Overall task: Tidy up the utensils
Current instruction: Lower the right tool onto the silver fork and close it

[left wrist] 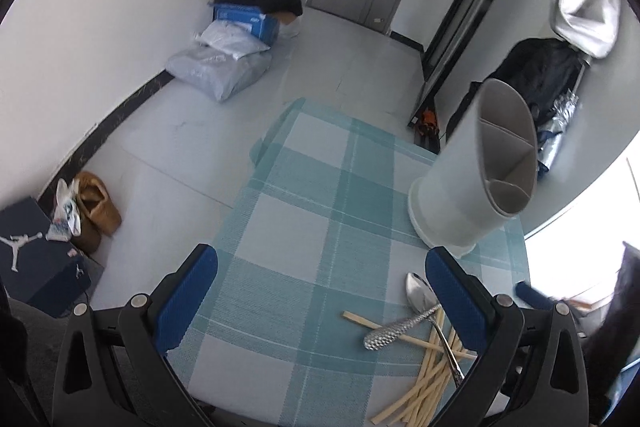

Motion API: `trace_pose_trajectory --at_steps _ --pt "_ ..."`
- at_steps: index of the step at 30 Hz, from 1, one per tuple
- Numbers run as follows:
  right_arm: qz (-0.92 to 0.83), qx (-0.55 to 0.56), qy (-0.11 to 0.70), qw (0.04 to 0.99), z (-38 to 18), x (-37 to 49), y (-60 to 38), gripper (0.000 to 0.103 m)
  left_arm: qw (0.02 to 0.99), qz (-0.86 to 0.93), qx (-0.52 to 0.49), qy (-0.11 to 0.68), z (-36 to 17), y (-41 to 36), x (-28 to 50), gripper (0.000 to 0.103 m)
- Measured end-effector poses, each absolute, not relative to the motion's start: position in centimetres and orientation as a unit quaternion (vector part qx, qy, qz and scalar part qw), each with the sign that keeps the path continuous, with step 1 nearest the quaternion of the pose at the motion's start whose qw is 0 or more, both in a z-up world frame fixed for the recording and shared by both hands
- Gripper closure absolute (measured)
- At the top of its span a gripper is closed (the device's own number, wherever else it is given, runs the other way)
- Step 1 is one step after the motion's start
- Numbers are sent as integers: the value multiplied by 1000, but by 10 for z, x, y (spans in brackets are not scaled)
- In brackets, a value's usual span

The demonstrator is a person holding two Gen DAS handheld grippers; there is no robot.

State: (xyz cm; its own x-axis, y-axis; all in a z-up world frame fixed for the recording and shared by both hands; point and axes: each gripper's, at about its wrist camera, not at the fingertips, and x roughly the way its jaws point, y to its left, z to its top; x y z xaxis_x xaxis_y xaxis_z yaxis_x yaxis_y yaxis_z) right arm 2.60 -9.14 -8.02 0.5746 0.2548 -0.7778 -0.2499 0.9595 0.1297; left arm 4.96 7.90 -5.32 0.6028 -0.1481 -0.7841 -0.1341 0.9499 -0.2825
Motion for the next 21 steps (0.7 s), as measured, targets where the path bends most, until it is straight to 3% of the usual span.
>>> trace_pose_trajectory --at_steps 9,11,18,21 --pt "85 81 512 851 -121 58 -120 30 850 -12 -212 483 -68 97 63 1" --pt "78 98 516 847 -128 64 -127 42 850 -13 -212 483 -67 99 65 1" --pt "66 127 521 842 -139 72 -136 53 842 -22 -223 491 -69 102 67 1" --pt "63 124 514 846 -136 74 -137 66 846 -19 -209 491 -68 99 67 1"
